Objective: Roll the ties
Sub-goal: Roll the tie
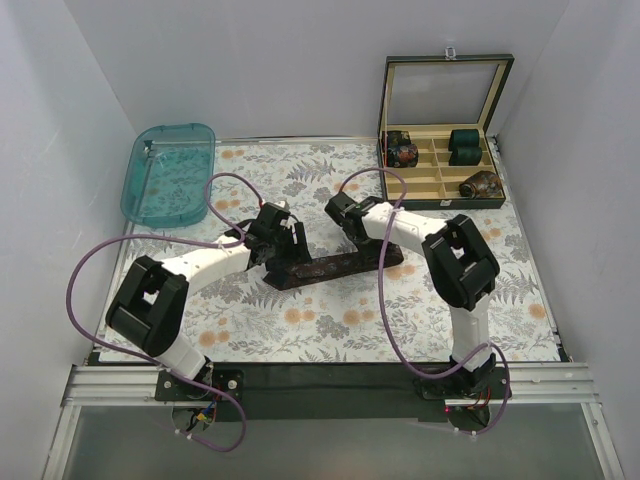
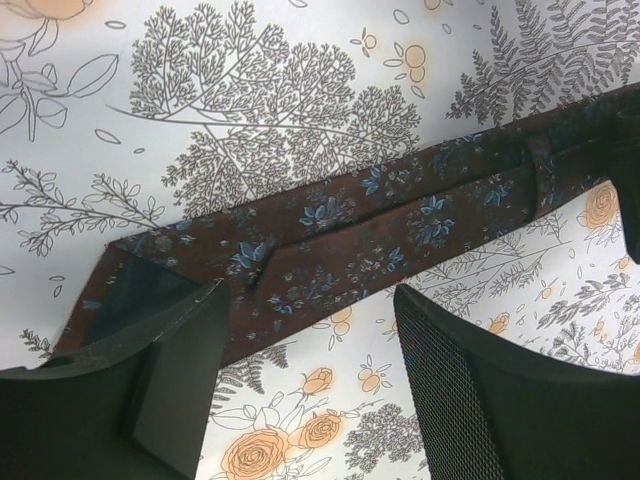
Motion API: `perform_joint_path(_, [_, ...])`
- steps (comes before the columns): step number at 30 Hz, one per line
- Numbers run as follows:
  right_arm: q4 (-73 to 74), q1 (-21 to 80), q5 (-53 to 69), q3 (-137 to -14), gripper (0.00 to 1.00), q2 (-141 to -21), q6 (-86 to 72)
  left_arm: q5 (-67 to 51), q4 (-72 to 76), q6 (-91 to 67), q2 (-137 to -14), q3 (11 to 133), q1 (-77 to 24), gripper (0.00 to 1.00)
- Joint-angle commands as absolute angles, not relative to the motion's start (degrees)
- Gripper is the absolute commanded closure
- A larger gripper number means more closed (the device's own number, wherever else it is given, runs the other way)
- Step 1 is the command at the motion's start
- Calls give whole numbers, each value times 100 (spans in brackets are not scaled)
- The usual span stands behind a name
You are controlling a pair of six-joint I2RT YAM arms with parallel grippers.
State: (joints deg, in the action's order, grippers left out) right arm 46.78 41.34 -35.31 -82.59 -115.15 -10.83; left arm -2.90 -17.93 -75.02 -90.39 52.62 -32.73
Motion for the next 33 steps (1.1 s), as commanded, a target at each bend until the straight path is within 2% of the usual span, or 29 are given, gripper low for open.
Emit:
perform_joint_path(1, [4219, 4184, -3191, -8008, 54, -10988, -1380, -185, -1793, -7576, -8684, 5159, -3278, 39])
perform_joint_path(13, [3288, 4210, -2225, -7155, 39, -9687, -1327, -456, -1863, -7822, -8771, 5581, -3278, 36])
perform_joint_path(16, [3007, 4175, -2136, -6821, 30, -9205, -1345, -737, -1890, -8059, -8964, 5905, -3313, 36])
perform_joint_path(17, [2936, 4157, -2101, -6733, 23, -9072, -1336, -808, -1890, -8112, -9034, 6019, -3348, 36])
perform_joint_path(18, [2849, 4096, -2040, -6558, 20, -8922, -1284, -922, -1890, -8147, -9096, 6134, -3375, 36])
perform_joint_path(23, [2321, 3368, -1223, -6092, 4, -8008, -1187, -1160, -1881, -8463, -9745, 7169, -3770, 37])
perform_joint_path(33, [1047, 706, 1896, -4958, 2, -7260, -1739, -1670, -1837, -8701, -11345, 9173, -4421, 46])
